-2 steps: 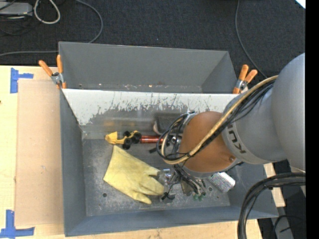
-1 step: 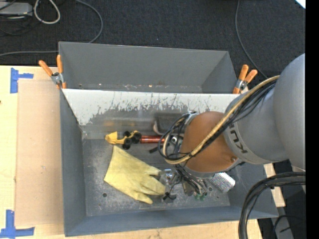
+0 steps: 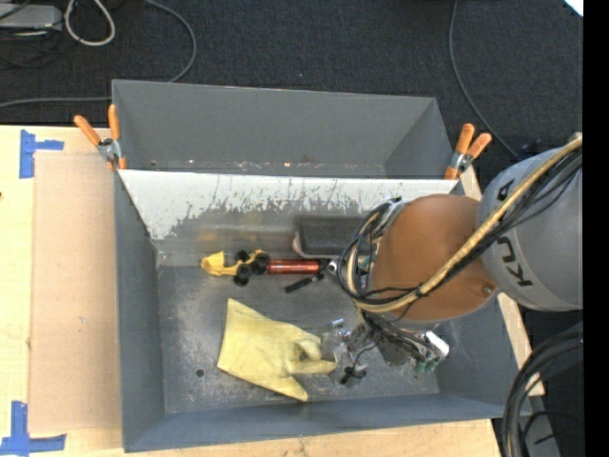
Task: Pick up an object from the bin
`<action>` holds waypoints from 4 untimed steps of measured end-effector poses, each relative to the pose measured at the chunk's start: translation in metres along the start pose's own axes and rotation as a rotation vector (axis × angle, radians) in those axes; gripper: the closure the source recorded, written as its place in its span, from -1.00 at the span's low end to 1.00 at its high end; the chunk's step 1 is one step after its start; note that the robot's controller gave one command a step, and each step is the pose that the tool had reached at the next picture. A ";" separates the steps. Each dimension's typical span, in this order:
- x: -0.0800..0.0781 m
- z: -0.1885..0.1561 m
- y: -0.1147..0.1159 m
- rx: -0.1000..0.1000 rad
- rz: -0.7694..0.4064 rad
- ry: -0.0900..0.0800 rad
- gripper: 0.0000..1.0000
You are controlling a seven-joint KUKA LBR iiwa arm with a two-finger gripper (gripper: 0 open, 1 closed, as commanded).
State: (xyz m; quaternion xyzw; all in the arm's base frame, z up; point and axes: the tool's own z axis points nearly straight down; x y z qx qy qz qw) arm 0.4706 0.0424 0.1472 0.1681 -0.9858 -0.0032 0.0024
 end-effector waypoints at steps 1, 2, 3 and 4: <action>-0.018 0.078 0.018 -0.002 0.244 0.015 1.00; -0.001 0.029 -0.005 -0.002 -0.018 0.004 1.00; -0.001 0.029 -0.005 -0.002 -0.017 0.004 1.00; -0.002 0.031 -0.007 -0.002 -0.027 0.004 1.00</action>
Offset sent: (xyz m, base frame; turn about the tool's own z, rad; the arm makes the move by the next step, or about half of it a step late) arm 0.0028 -0.0041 -0.0282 -0.0201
